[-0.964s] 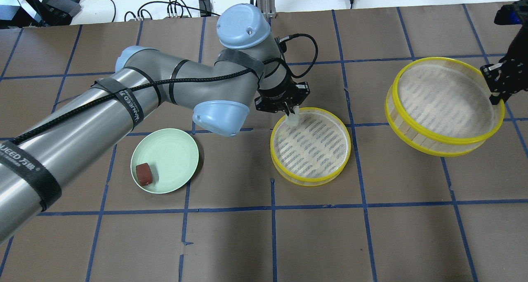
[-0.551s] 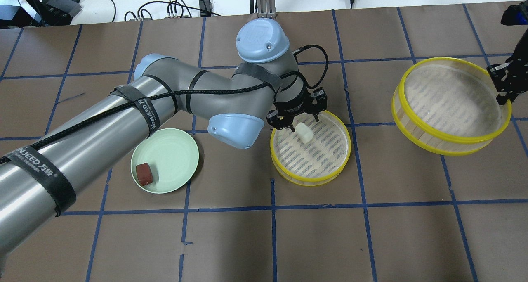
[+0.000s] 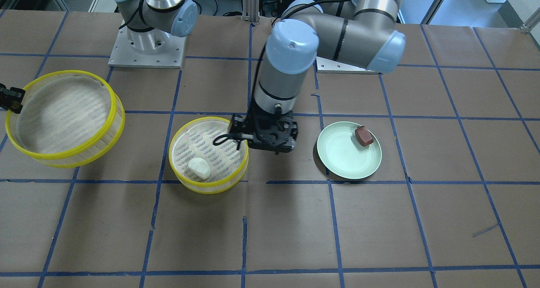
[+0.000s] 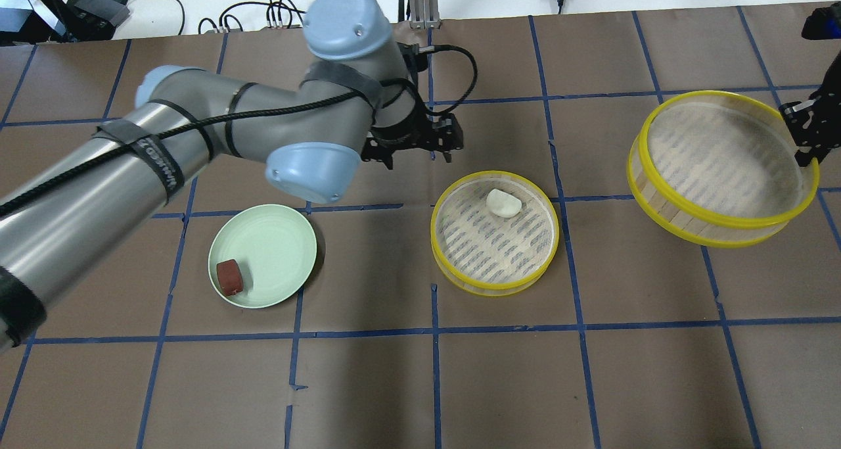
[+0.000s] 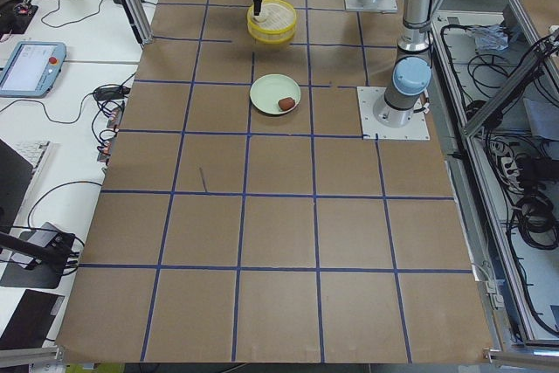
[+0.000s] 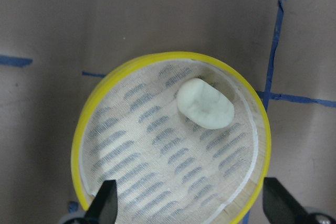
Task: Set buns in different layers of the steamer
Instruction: 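Return left gripper to bowl while right carries top layer over bottom layer, then lower top layer onto bottom layer with right while left grasps brown bun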
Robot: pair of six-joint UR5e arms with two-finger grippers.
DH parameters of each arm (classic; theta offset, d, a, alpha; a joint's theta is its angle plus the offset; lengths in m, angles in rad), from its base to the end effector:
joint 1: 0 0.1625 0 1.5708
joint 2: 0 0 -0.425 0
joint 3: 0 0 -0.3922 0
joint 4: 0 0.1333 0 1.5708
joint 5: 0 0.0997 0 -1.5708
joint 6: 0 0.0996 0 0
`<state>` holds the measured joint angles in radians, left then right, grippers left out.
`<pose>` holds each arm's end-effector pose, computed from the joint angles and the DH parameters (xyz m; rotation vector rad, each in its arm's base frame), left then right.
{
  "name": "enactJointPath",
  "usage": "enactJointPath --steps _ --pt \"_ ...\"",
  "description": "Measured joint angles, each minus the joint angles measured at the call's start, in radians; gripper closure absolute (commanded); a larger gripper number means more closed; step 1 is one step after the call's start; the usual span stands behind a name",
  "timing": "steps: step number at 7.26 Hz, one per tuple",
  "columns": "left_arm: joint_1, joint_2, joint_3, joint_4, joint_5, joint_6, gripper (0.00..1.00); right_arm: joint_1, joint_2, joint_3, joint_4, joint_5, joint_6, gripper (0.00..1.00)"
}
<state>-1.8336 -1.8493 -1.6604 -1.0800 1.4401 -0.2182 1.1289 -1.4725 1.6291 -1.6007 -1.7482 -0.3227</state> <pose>-0.2955 -0.5354 0.3442 -0.0785 -2.9818 0.1314 -0.1159 -0.5156 0.4144 -0.1624 -3.0074 -0.2772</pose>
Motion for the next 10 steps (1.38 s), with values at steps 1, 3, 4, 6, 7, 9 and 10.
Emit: enactJointPath --steps 1,3,4,6,7,9,10 --pt "0.100 0.033 -0.002 -0.089 0.018 0.145 0.00 0.001 0.000 -0.001 -0.001 0.002 0.002 0.95" --pt "0.271 0.086 -0.012 -0.257 0.070 0.317 0.00 0.042 -0.006 -0.004 -0.003 0.033 0.031 0.96" --pt "0.324 0.096 -0.034 -0.302 0.079 0.337 0.00 0.112 -0.007 -0.006 -0.011 0.049 0.068 0.96" --pt "0.429 0.098 -0.107 -0.321 0.094 0.285 0.01 0.277 0.001 -0.007 -0.046 0.047 0.160 0.96" --pt "0.467 0.093 -0.135 -0.321 0.103 0.231 0.02 0.328 0.019 -0.007 -0.074 0.060 0.193 0.95" --pt "0.501 0.080 -0.193 -0.320 0.160 0.123 0.04 0.419 0.062 -0.006 -0.134 0.084 0.243 0.95" --pt "0.506 0.075 -0.217 -0.317 0.178 0.090 0.04 0.443 0.081 -0.001 -0.146 0.092 0.259 0.95"
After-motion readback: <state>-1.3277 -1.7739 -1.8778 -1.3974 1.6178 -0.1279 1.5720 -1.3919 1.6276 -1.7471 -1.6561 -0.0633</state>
